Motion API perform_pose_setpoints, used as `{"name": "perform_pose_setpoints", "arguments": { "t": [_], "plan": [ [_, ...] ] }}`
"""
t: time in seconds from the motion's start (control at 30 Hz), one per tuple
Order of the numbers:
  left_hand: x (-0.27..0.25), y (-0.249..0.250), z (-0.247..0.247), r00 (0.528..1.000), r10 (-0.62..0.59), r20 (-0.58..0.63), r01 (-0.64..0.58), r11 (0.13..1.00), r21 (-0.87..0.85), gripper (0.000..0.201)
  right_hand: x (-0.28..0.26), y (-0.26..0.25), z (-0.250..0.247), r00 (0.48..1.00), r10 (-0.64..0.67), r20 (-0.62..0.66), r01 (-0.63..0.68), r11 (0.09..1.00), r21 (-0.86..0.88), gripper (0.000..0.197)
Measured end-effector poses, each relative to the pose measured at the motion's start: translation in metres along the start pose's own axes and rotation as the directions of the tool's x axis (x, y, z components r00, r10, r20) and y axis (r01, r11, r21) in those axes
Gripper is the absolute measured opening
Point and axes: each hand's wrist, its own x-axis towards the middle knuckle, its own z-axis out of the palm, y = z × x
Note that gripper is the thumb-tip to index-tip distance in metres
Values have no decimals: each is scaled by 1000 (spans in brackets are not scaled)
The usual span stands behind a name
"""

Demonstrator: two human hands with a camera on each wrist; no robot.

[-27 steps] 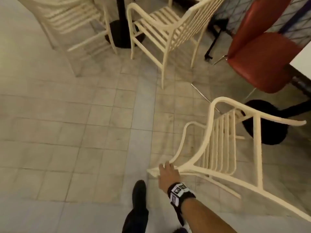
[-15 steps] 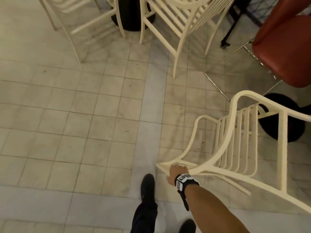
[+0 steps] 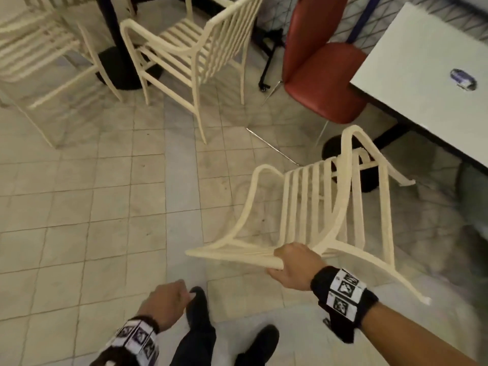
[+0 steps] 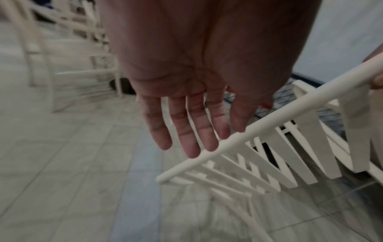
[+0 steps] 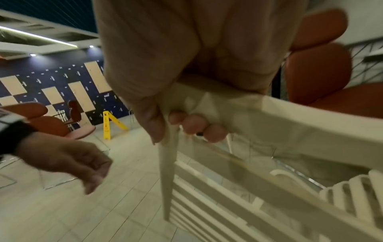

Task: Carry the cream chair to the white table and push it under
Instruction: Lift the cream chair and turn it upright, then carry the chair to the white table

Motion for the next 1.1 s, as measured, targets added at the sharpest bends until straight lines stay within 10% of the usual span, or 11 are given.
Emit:
{"name": "perform_pose_setpoints", "arguments": {
  "t": [0.2, 0.4, 0.67, 1.1],
  "plan": [
    [31, 122, 6, 930, 360, -70, -331, 908, 258, 23, -124, 84, -32, 993, 61, -104, -50, 993, 107, 37],
    [32, 209, 86, 892, 381, 242, -451, 771, 449, 53, -232, 176, -26, 952, 235, -196, -242, 970, -11, 23],
    [19, 301, 173, 827, 488, 279, -562, 731, 386, 30, -272, 261, -20, 824, 526, -211, -560, 702, -440, 27],
    [6, 388, 126, 783, 533, 320, -554, 363, 750, 49, -307, 290, 82, 732, 591, -339, -633, 774, -19, 20]
  ]
}}
